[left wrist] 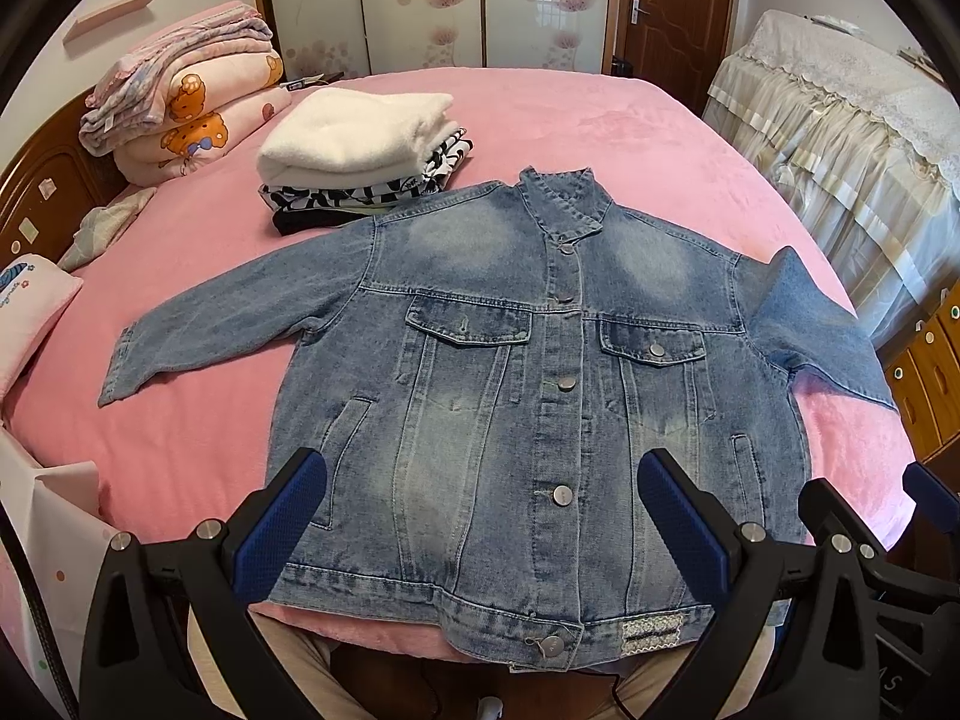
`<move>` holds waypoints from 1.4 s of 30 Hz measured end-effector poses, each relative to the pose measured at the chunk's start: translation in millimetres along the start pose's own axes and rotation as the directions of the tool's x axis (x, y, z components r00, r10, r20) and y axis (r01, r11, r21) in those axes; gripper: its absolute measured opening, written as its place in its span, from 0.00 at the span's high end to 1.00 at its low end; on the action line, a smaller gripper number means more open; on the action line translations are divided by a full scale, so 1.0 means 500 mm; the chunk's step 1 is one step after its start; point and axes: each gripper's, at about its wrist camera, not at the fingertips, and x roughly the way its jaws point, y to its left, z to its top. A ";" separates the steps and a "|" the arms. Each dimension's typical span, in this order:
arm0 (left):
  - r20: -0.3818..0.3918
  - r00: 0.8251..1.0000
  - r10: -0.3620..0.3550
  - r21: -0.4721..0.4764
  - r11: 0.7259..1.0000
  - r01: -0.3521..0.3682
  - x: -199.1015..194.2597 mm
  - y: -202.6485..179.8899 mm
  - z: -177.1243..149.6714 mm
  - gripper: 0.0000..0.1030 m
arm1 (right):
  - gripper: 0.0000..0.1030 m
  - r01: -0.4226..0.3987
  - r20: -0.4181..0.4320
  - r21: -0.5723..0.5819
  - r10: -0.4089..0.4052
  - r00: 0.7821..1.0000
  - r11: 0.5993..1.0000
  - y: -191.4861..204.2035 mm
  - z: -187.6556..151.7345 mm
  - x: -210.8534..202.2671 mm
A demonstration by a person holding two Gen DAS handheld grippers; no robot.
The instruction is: Fold large clothes
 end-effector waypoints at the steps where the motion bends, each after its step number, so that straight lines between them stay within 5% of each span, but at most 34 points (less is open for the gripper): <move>1: 0.000 1.000 0.000 0.000 1.000 0.000 -0.001 0.002 0.000 0.01 | 0.00 0.001 0.001 0.000 -0.001 1.000 1.000 0.000 0.000 0.000; 42: -0.005 1.000 0.008 0.019 1.000 -0.008 -0.001 0.007 -0.003 0.01 | 0.00 0.001 -0.001 0.028 -0.001 1.000 1.000 -0.015 -0.002 0.009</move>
